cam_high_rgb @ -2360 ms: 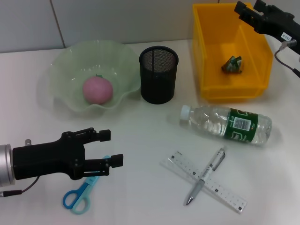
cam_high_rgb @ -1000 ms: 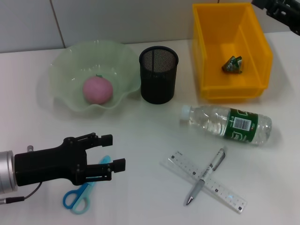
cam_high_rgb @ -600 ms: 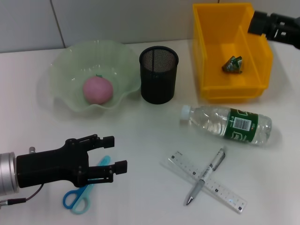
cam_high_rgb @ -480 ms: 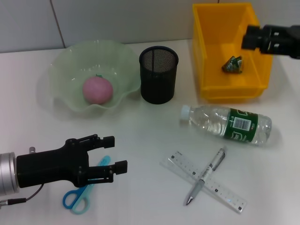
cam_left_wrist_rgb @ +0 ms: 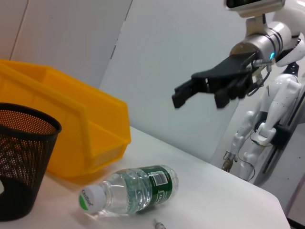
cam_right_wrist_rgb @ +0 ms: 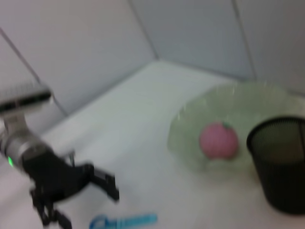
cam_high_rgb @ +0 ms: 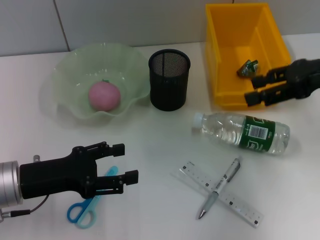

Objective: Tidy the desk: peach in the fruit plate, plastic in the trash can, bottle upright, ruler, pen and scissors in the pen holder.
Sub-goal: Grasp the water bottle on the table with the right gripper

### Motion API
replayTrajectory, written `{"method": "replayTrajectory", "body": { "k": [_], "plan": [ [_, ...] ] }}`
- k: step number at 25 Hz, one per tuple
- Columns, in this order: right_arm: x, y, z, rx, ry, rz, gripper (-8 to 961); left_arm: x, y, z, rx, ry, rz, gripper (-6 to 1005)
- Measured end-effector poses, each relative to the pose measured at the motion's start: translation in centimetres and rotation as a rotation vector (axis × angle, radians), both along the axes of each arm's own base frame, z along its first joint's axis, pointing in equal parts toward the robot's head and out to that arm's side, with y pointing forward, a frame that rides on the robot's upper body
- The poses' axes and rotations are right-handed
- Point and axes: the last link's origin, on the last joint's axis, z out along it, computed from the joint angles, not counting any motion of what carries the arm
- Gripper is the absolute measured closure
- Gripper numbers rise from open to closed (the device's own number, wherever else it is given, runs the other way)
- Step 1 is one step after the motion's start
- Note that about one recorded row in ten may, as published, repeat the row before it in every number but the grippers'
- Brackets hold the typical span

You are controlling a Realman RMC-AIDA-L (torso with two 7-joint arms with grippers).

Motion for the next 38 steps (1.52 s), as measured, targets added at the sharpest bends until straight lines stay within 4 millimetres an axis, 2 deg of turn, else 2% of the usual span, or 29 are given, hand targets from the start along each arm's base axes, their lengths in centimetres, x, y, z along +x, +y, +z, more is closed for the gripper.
{"method": "replayTrajectory", "body": {
  "k": [20,38],
  "plan": [
    [-2.6,2.6,-3.3,-0.191,-0.515,0.117,161,0.1,0.1,0.1,0.0,-0.004,0.004,126],
    [-2.7,4.0,-6.5,-0.158,-0.748,0.244,163,0.3,0.2,0.1,-0.007,-0.015,0.013,126]
  ]
}}
